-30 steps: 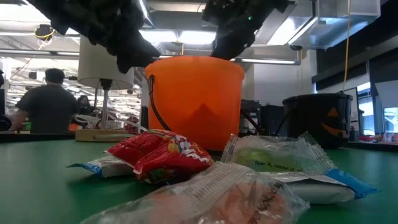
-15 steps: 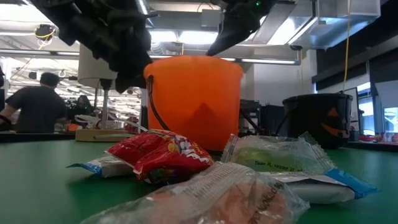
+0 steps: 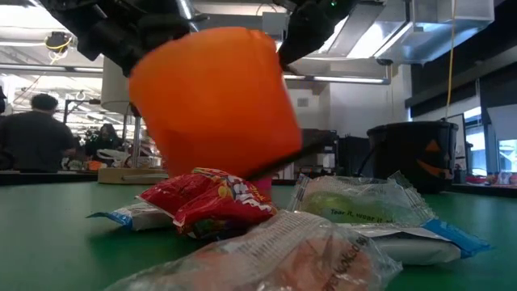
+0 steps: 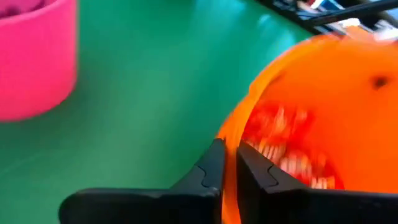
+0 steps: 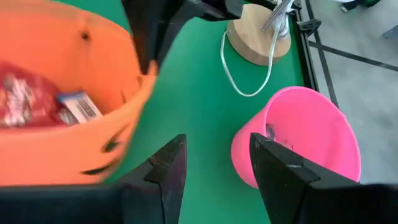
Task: Sort candy
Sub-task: Remove the white candy from the orange bin
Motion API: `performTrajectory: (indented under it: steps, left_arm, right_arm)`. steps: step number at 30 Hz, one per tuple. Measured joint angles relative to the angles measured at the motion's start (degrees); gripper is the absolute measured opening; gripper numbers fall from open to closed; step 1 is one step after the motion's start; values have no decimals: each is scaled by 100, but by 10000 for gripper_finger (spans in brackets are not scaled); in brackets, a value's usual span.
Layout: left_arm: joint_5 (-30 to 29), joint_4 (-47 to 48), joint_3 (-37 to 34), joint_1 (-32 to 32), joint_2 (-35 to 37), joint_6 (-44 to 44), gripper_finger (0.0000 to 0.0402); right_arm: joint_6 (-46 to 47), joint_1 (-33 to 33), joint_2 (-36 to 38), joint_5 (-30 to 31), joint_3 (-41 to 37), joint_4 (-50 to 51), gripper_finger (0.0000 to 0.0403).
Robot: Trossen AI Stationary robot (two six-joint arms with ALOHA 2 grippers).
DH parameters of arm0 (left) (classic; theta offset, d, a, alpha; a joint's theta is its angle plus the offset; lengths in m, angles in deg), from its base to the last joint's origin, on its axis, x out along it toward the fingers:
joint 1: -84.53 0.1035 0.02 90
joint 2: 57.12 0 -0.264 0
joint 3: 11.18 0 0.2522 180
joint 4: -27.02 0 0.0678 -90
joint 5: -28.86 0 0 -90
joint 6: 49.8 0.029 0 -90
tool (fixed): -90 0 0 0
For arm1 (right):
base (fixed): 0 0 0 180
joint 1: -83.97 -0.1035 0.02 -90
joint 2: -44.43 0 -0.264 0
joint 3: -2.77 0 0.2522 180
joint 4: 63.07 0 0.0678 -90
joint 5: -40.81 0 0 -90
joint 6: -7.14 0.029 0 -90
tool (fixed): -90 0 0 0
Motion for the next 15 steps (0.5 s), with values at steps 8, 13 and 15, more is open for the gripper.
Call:
performTrajectory:
  steps: [8,13,15]
  left_arm:
    - [-621,-462,0,-364,4,403,1]
    - [-1243,-492,0,-628,4,590,1]
    - [-1651,-498,0,-744,4,697,0]
  right_arm:
    - [15,0,0,1,0,-127,172]
    - [18,-2,0,228,0,-158,172]
    - [17,0,0,369,0,-161,172]
